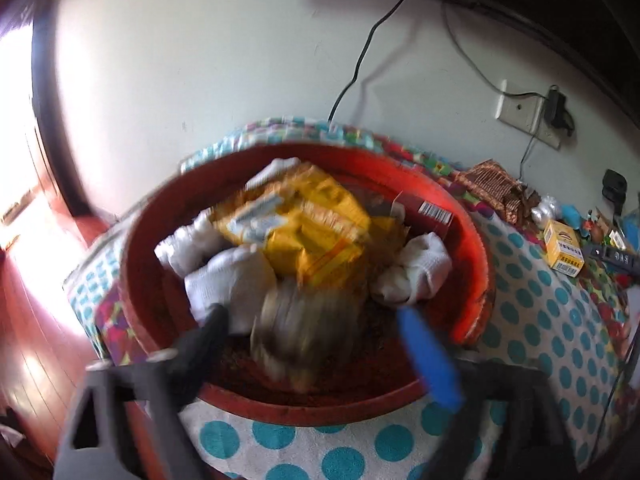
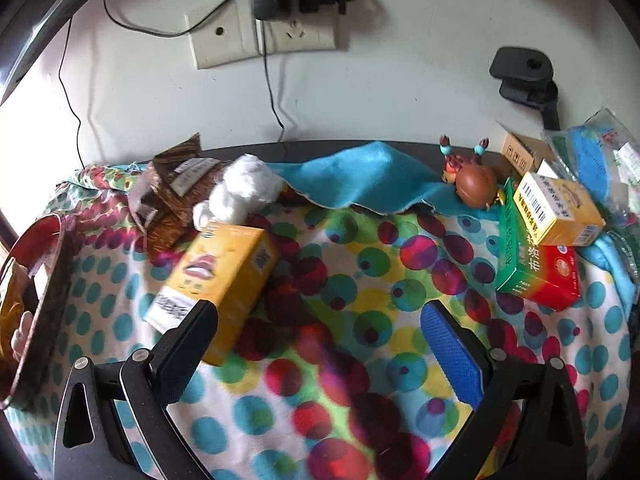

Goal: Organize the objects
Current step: 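Carry the rope ball into the red tray and release it, then grasp the yellow cartoon-face medicine box with the right gripper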

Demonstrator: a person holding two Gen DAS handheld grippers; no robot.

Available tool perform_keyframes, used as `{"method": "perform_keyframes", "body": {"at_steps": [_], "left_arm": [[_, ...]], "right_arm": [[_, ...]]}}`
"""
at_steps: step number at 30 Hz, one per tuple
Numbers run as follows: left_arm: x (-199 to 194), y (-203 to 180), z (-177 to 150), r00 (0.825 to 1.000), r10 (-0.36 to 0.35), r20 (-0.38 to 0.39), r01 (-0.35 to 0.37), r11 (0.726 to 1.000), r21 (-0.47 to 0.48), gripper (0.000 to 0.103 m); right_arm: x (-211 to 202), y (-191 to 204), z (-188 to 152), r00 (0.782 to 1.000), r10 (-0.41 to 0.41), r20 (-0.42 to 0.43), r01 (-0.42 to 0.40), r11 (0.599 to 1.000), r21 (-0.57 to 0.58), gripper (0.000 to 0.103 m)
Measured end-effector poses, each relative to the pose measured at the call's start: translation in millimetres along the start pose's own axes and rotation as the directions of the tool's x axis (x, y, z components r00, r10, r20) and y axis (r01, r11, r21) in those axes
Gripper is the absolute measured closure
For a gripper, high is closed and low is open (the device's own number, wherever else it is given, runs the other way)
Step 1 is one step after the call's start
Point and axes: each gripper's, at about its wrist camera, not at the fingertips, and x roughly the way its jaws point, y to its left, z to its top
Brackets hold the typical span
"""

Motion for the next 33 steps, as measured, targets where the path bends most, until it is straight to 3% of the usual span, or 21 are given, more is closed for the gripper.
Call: {"method": "perform_keyframes", "body": {"at_steps": [6,12,14,15,16,33], "left_arm": [[-49.2,-5.8,-3.3,0.992,0.034,0.124,-0.031,0.999,-0.028,0.003],[-78.4,-10.3,-16.9,0.987,0.015,0.163,-0.009,0.999,-0.037,0.003],[-82.5,-11.0,-18.8,0.986,0.002,0.165,0.006,0.999,-0.043,0.003],[-83.9,-10.8,-19.8,0.986,-0.005,0.167,0.013,0.999,-0.047,0.003],[-84.9,-10.9,-21.4,0.985,-0.013,0.17,0.021,0.999,-0.048,0.003],[-74.7,-9.8,-30.5,0.991,-0.015,0.135,0.023,0.998,-0.062,0.003]], "right_arm": [[1.0,44.5,-6.0,0.999,-0.047,0.005,0.048,0.997,-0.064,0.001],[17.5,75.6,-4.4,0.995,-0.099,-0.026,0.098,0.994,-0.043,0.001],[29.5,82.2,-3.8,0.991,-0.115,-0.062,0.113,0.993,-0.033,0.012],[32.5,84.4,-4.3,0.99,-0.124,-0.067,0.123,0.992,-0.029,0.046],[35.2,85.2,-5.3,0.988,-0.139,-0.07,0.138,0.99,-0.024,0.048],[16.3,96.1,-12.2,0.992,-0.127,0.02,0.128,0.988,-0.085,0.049]]}}
